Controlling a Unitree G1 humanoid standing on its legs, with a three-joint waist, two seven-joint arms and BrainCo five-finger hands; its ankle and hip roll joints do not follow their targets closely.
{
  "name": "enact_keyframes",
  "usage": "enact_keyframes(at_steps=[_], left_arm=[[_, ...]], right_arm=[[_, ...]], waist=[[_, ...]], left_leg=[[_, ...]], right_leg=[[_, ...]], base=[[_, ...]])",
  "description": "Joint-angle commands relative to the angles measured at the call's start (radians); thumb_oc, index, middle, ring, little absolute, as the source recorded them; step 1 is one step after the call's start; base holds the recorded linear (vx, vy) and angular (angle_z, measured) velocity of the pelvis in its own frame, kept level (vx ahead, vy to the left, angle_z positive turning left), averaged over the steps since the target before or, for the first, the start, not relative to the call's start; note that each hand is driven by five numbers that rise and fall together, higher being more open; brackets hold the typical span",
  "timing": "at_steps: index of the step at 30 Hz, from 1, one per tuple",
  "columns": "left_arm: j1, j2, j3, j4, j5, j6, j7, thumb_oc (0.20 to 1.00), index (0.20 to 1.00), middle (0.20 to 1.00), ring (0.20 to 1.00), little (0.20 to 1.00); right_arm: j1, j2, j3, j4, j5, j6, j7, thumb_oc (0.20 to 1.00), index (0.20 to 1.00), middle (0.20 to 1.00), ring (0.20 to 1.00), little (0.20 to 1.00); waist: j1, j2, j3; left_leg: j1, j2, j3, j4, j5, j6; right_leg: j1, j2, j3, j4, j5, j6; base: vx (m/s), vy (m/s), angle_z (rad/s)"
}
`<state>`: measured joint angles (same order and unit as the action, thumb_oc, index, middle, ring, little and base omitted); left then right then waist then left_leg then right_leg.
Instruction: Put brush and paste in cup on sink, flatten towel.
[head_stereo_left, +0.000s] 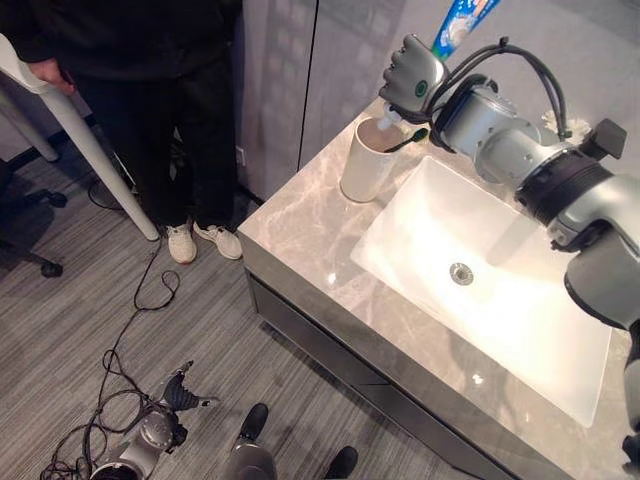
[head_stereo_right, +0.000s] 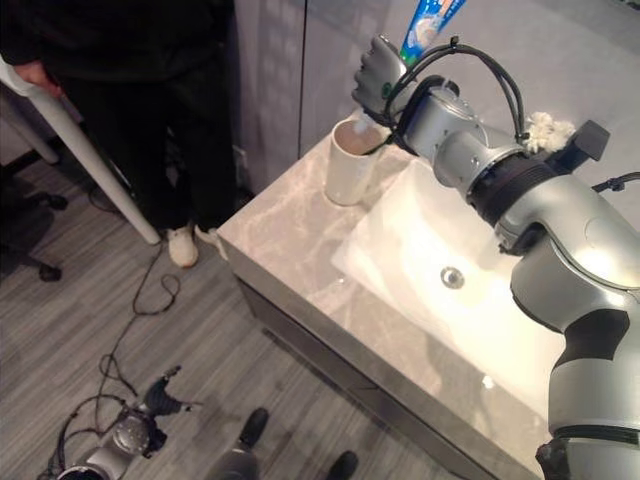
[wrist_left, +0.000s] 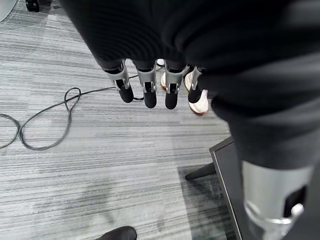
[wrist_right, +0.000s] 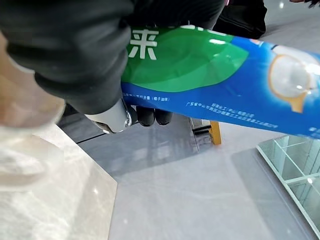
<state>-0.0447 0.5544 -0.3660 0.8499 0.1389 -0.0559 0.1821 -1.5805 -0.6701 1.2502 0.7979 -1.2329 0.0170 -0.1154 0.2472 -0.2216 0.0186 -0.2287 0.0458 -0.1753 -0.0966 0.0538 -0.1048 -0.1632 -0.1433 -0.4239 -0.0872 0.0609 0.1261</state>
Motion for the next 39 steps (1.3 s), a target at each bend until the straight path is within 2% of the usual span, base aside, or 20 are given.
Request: enact_keyframes(at_steps=[1, 14, 25, 26, 27, 28, 29, 39], left_arm=[[-0.034, 0.008, 0.004, 0.034, 0.044, -0.01, 0.03, 1.0, 1.0, 1.0, 1.0, 1.0], [-0.035, 0.007, 0.007, 0.074, 0.045, -0.007, 0.042, 1.0, 1.0, 1.0, 1.0, 1.0], [-0.034, -0.008, 0.003, 0.121, 0.047, -0.002, 0.052, 1.0, 1.0, 1.0, 1.0, 1.0], [-0.035, -0.008, 0.003, 0.123, 0.046, -0.002, 0.053, 1.0, 1.0, 1.0, 1.0, 1.0], [-0.037, -0.008, 0.002, 0.122, 0.046, -0.002, 0.054, 1.0, 1.0, 1.0, 1.0, 1.0], [-0.041, -0.011, -0.001, 0.122, 0.043, -0.003, 0.056, 1.0, 1.0, 1.0, 1.0, 1.0], [-0.042, -0.011, -0.002, 0.123, 0.044, -0.002, 0.057, 1.0, 1.0, 1.0, 1.0, 1.0], [-0.05, -0.014, 0.0, 0.126, 0.043, 0.003, 0.067, 1.0, 1.0, 1.0, 1.0, 1.0]], right_arm=[[-0.061, -0.009, -0.042, 0.054, -0.008, 0.1, 0.001, 0.2, 0.2, 0.2, 0.2, 0.2], [-0.012, 0.029, -0.064, 0.082, -0.013, 0.101, -0.004, 0.2, 0.2, 0.2, 0.2, 0.2], [0.001, 0.03, -0.061, 0.091, -0.016, 0.102, 0.002, 0.2, 0.2, 0.2, 0.2, 0.2], [0.0, 0.031, -0.062, 0.091, -0.016, 0.103, 0.003, 0.238, 0.238, 0.238, 0.238, 0.238], [-0.001, 0.032, -0.062, 0.09, -0.015, 0.104, 0.002, 0.495, 0.495, 0.495, 0.495, 0.495], [-0.001, 0.034, -0.066, 0.09, -0.012, 0.105, -0.001, 0.947, 0.947, 0.947, 0.947, 0.947], [-0.001, 0.035, -0.067, 0.091, -0.011, 0.107, -0.002, 1.0, 1.0, 1.0, 1.0, 1.0], [-0.008, 0.048, -0.086, 0.045, -0.004, 0.1, -0.014, 1.0, 1.0, 1.0, 1.0, 1.0]], waist=[[0.015, -0.057, 0.03], [0.025, -0.084, 0.036], [0.026, -0.103, 0.035], [0.025, -0.103, 0.035], [0.025, -0.103, 0.035], [0.023, -0.104, 0.034], [0.023, -0.103, 0.034], [0.014, -0.112, 0.028]], left_leg=[[-0.072, -0.037, -0.03, 0.009, 0.025, 0.008], [-0.073, -0.02, -0.031, 0.009, 0.027, 0.002], [-0.073, -0.019, -0.032, 0.009, 0.025, 0.0], [-0.073, -0.019, -0.032, 0.009, 0.024, 0.001], [-0.073, -0.019, -0.032, 0.009, 0.024, 0.001], [-0.072, -0.018, -0.032, 0.009, 0.023, 0.001], [-0.072, -0.018, -0.032, 0.009, 0.023, 0.001], [-0.061, -0.009, -0.023, 0.009, 0.017, 0.002]], right_leg=[[0.146, -0.06, 0.04, 0.0, 0.102, 0.078], [0.132, -0.044, 0.043, 0.0, 0.08, 0.071], [0.129, -0.041, 0.05, 0.0, 0.097, 0.074], [0.129, -0.04, 0.05, 0.0, 0.097, 0.074], [0.129, -0.04, 0.051, 0.0, 0.097, 0.074], [0.13, -0.04, 0.052, 0.0, 0.097, 0.074], [0.13, -0.039, 0.053, 0.0, 0.097, 0.074], [0.132, -0.034, 0.063, 0.0, 0.097, 0.072]], base=[[0.0, 0.0, 0.0], [0.0, -0.004, -0.01], [0.0, -0.001, -0.02], [0.0, 0.0, 0.0], [0.0, 0.0, 0.0], [0.0, 0.0, 0.0], [0.0, 0.0, 0.0], [0.0, -0.006, -0.02]])
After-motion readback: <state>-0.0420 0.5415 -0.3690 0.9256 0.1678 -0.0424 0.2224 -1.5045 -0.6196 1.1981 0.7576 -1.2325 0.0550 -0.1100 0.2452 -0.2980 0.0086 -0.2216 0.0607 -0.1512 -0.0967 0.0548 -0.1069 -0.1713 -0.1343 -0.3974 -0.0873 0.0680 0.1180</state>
